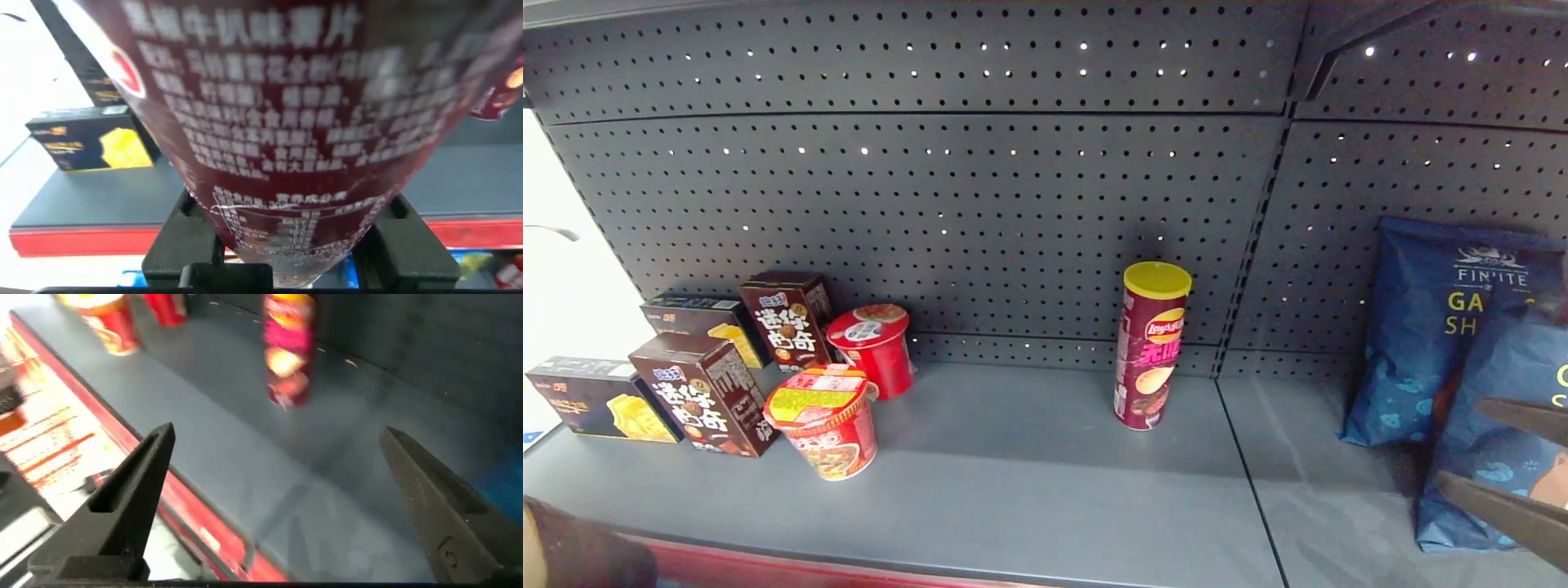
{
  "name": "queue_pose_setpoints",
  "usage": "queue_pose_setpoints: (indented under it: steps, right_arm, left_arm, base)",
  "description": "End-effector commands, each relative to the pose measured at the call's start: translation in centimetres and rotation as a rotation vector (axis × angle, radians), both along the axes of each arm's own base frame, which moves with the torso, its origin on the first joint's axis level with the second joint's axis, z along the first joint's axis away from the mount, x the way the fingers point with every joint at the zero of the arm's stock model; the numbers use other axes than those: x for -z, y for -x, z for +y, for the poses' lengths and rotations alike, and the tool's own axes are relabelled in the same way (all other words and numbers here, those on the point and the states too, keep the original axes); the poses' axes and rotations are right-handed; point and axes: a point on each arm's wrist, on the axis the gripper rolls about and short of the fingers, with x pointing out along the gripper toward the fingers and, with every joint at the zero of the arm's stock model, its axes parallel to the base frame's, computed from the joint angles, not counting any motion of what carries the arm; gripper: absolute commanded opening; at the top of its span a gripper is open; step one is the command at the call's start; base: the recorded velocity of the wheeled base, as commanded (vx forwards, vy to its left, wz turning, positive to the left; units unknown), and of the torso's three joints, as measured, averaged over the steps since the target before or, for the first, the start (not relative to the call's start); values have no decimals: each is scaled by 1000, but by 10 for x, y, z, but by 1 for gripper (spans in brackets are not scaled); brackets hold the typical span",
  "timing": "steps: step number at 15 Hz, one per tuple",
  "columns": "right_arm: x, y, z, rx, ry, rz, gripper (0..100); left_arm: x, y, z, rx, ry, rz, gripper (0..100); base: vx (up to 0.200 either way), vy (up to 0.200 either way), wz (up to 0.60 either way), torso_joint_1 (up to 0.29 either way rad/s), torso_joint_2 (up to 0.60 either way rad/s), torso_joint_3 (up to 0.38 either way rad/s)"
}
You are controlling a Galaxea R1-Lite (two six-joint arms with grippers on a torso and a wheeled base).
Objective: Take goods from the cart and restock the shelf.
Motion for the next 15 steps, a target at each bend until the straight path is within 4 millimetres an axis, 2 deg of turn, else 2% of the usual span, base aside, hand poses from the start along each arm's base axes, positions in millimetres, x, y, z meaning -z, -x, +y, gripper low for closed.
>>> queue_pose_setpoints:
  steps: [1,3,4,5,8,11,15]
  right_arm:
    - [8,-82,41,-100,19,52,100]
    - [18,-123,58,-114,4,12,100]
    - [22,-136,63,-128,-4,4,100]
    - [34,-157,69,-132,-2,19,100]
    - [44,-194,76,-167,12,5,100]
    - [56,-213,77,-220,40,1,100]
    - [68,-221,74,-288,26,21,100]
  left_arm:
    - [-2,-7,-1,15,14,27,0]
    - [-5,-8,-1,27,53,26,0]
    - [-5,-9,-1,35,53,29,0]
    - [-5,-9,-1,45,53,30,0]
    - [-4,-9,-1,56,55,39,0]
    - [-3,-10,-2,58,73,53,0]
    - [-2,-10,-2,57,89,59,0]
  base:
    - [0,0,0,0,0,0]
    - [0,0,0,0,0,0]
    - [0,0,0,0,0,0]
    - [0,0,0,0,0,0]
    - [0,0,0,0,0,0]
    - [0,0,0,0,0,0]
    - [0,0,0,0,0,0]
